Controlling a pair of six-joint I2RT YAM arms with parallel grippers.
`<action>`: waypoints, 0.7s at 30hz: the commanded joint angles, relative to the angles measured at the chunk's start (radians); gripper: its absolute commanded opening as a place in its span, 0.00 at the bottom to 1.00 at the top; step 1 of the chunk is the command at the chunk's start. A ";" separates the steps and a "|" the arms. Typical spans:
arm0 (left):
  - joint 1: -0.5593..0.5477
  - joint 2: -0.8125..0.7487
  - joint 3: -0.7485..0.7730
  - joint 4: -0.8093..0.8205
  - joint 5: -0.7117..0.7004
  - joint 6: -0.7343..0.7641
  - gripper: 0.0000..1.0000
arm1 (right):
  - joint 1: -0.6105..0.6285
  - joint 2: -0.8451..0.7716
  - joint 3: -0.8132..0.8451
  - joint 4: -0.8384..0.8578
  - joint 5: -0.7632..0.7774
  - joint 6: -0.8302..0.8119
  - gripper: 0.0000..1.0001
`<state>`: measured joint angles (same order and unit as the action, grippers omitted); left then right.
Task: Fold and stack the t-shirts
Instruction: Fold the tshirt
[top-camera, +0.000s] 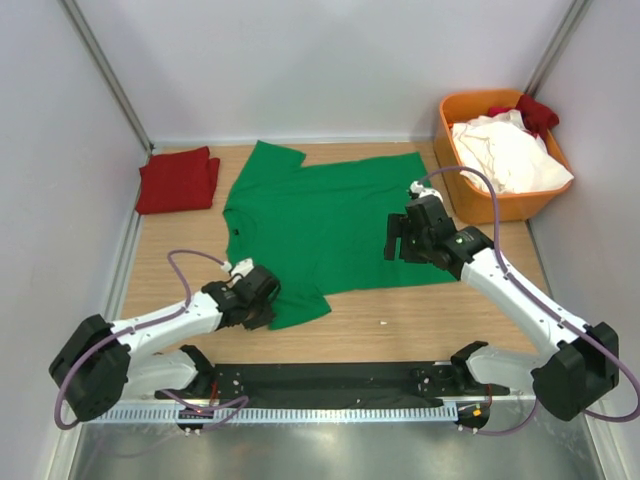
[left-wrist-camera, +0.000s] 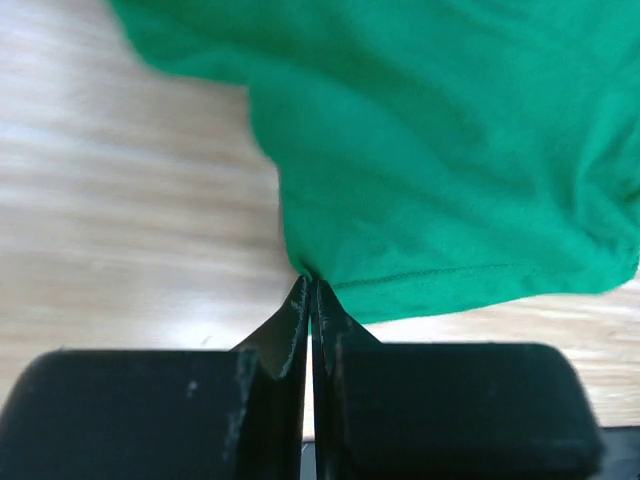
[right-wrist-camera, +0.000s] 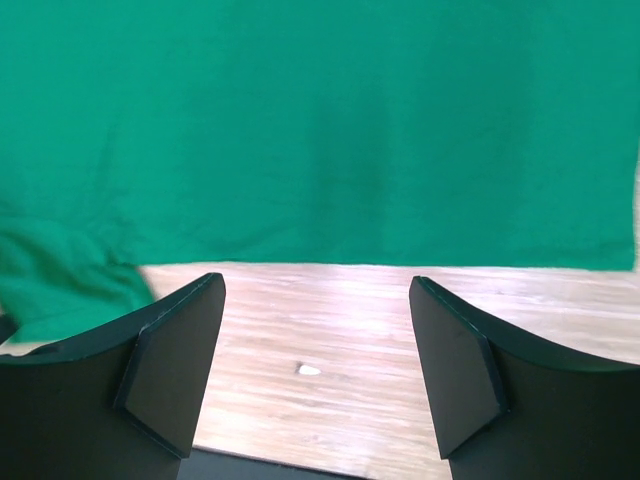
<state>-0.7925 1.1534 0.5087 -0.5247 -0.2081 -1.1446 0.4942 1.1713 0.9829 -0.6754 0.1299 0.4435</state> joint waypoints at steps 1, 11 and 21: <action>-0.007 -0.076 0.063 -0.160 -0.033 0.003 0.00 | 0.004 -0.042 -0.053 -0.032 0.161 0.073 0.81; -0.005 -0.414 0.192 -0.503 -0.186 -0.035 0.00 | -0.256 -0.214 -0.357 0.066 0.115 0.270 0.85; -0.005 -0.451 0.172 -0.503 -0.217 -0.064 0.00 | -0.398 -0.141 -0.441 0.184 0.113 0.316 0.72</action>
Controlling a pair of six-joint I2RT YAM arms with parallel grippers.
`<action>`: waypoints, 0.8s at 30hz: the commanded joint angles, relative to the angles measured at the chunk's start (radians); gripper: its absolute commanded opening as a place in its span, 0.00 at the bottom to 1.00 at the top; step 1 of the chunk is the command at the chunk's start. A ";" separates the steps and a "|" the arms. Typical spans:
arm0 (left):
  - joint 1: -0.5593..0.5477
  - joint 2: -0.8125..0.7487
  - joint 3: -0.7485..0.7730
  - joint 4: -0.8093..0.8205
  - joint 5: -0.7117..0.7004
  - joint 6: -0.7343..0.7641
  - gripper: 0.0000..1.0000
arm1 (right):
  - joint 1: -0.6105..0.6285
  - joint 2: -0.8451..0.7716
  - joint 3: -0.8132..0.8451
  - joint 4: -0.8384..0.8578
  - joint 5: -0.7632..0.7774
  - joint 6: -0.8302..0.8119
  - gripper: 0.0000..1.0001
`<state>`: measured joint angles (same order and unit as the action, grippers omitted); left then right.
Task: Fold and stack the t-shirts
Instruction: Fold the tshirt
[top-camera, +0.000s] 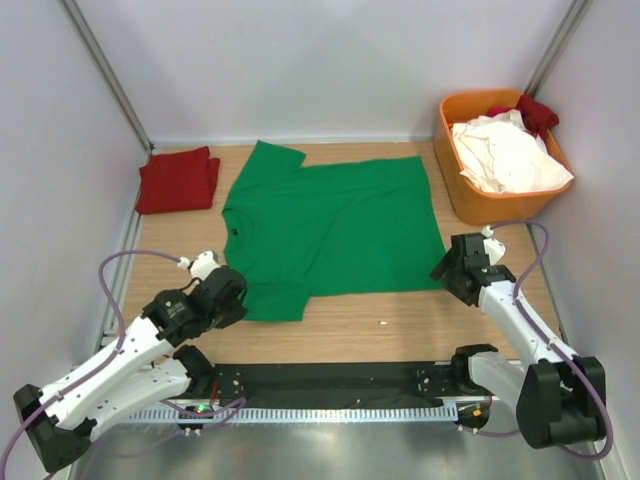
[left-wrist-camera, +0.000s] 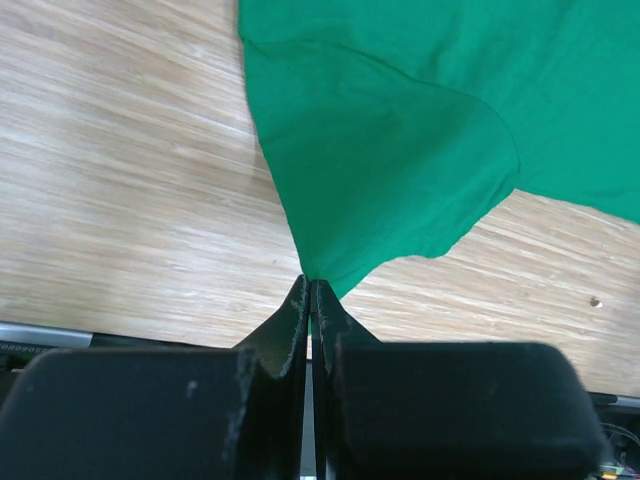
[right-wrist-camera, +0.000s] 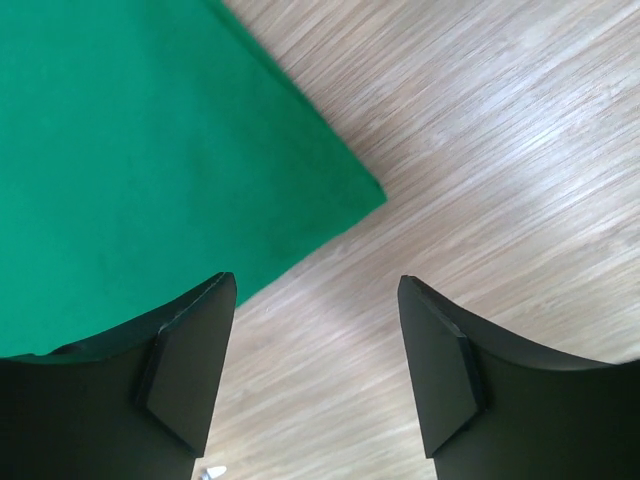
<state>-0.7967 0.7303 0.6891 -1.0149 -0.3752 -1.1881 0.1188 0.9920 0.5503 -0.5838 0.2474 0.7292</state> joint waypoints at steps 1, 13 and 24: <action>0.001 -0.029 -0.010 -0.010 -0.050 -0.018 0.00 | -0.028 0.051 -0.010 0.098 0.000 0.038 0.69; 0.004 -0.006 0.003 0.002 -0.079 0.018 0.00 | -0.030 0.114 -0.063 0.164 0.023 0.064 0.58; 0.008 -0.017 0.050 -0.051 -0.122 0.007 0.00 | -0.038 0.174 -0.072 0.234 0.049 0.053 0.50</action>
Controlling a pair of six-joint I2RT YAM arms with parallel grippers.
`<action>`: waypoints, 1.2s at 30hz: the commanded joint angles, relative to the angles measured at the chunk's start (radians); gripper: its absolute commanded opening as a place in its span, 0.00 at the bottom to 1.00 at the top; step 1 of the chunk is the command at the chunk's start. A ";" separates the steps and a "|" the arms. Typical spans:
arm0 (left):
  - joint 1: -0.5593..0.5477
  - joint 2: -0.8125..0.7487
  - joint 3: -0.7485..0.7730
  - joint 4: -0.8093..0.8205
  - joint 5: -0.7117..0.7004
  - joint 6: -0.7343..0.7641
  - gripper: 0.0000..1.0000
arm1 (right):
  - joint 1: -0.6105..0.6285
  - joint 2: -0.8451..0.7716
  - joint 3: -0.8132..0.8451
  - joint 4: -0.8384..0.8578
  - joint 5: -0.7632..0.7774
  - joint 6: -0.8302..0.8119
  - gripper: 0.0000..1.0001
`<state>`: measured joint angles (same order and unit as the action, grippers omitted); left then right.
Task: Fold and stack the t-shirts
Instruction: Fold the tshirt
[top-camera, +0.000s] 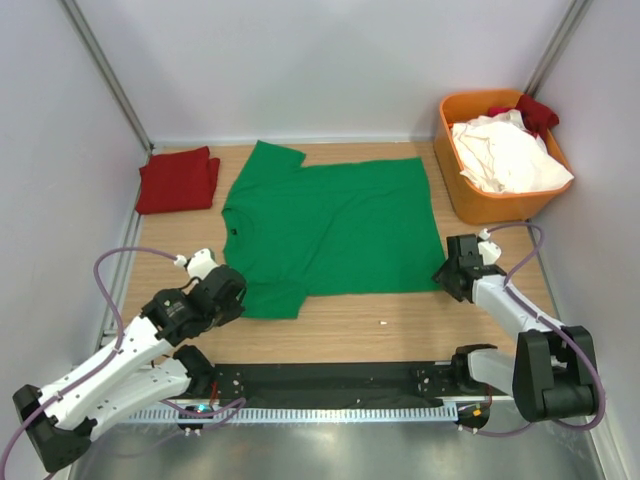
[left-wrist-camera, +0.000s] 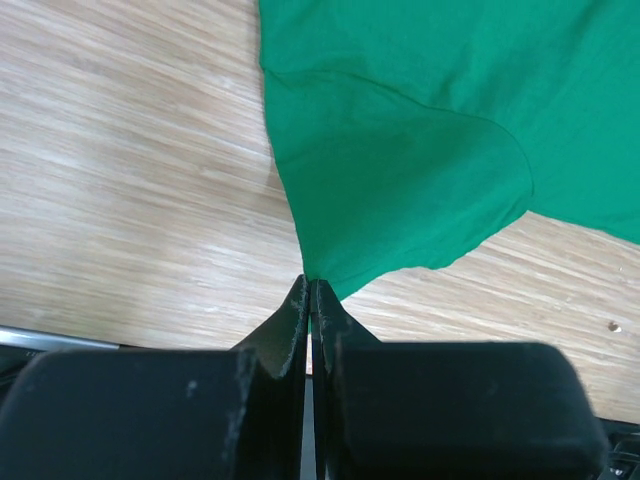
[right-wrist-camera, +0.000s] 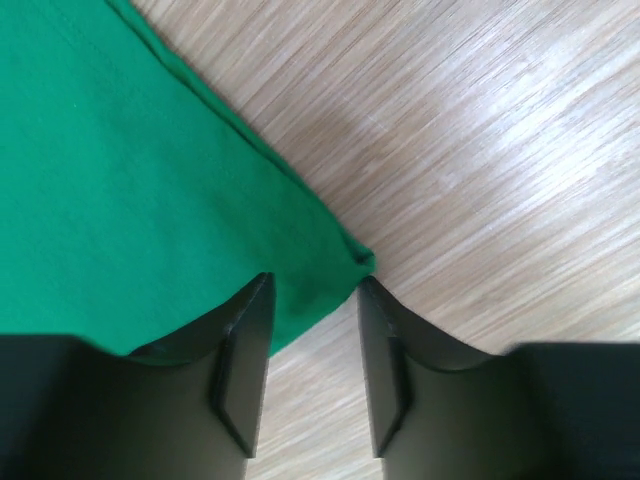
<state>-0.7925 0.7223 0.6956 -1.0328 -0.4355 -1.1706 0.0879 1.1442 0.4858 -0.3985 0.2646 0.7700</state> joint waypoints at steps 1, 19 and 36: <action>0.006 -0.009 0.042 -0.033 -0.062 -0.011 0.00 | -0.008 0.023 -0.012 0.064 0.016 0.008 0.43; 0.006 -0.078 0.200 -0.280 -0.029 -0.061 0.00 | -0.007 -0.388 0.100 -0.318 -0.321 0.078 0.01; 0.076 0.285 0.416 -0.253 -0.071 0.248 0.03 | -0.007 -0.338 0.278 -0.364 -0.236 0.014 0.01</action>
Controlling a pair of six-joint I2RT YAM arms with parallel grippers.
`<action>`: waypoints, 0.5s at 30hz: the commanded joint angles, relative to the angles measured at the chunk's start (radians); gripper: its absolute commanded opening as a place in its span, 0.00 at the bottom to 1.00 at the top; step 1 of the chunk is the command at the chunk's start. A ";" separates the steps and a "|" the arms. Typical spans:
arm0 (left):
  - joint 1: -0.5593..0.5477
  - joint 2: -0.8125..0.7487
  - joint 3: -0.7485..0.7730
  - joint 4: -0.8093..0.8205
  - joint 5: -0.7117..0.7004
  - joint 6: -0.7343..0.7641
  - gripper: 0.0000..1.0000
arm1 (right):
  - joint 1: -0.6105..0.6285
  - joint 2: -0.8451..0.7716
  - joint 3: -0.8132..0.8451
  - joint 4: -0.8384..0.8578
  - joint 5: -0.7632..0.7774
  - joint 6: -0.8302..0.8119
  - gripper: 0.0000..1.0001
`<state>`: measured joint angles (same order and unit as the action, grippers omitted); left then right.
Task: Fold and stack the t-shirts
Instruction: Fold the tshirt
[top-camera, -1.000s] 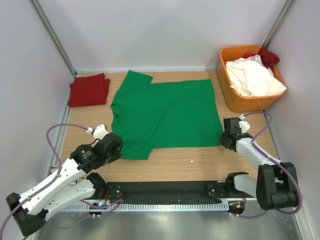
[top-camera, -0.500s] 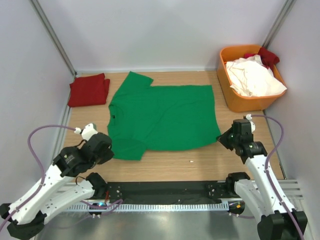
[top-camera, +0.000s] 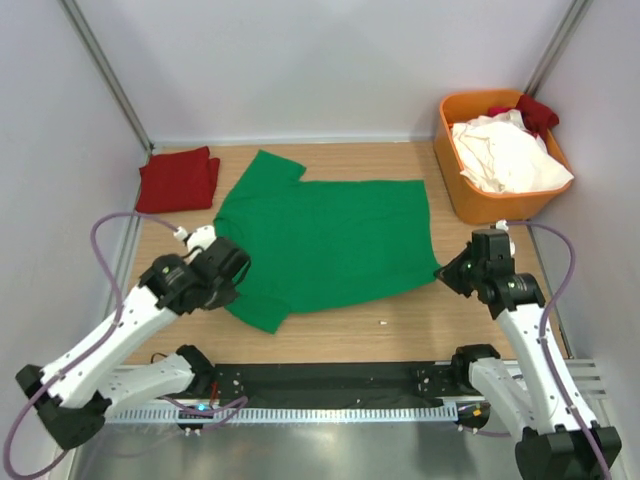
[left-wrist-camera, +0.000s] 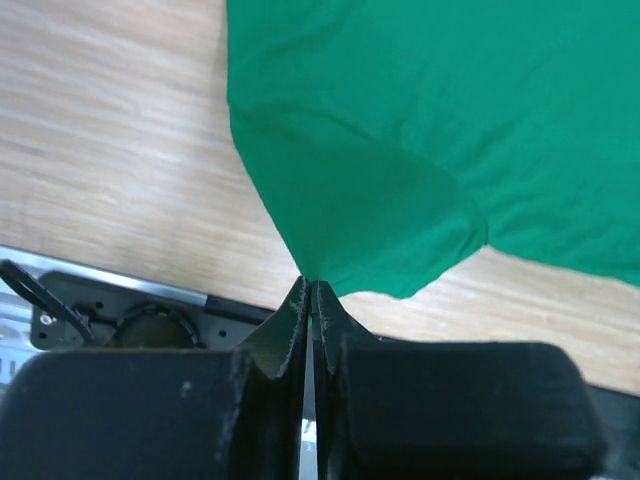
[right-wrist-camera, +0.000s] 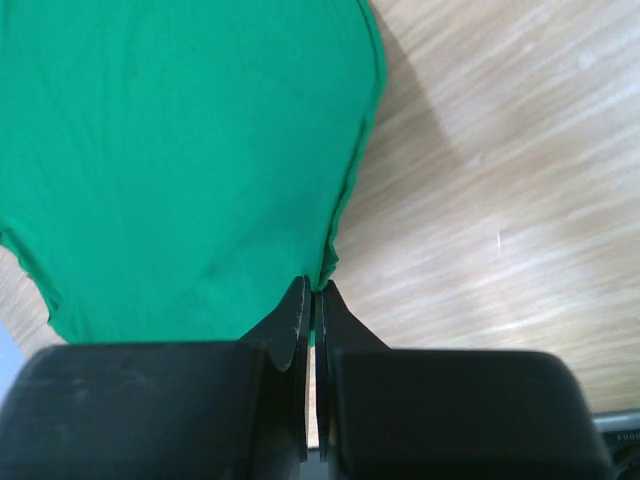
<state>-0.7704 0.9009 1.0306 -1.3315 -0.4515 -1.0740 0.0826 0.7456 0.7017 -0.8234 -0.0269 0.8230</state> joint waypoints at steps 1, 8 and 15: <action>0.080 0.136 0.126 0.075 -0.044 0.192 0.03 | -0.001 0.108 0.071 0.104 0.053 -0.042 0.01; 0.325 0.418 0.319 0.230 0.155 0.445 0.00 | -0.001 0.336 0.209 0.202 0.071 -0.076 0.01; 0.414 0.702 0.544 0.253 0.220 0.542 0.00 | -0.001 0.495 0.249 0.273 0.093 -0.091 0.01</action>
<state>-0.3927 1.5433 1.4933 -1.1156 -0.2909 -0.6224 0.0830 1.2022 0.9108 -0.6201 0.0322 0.7540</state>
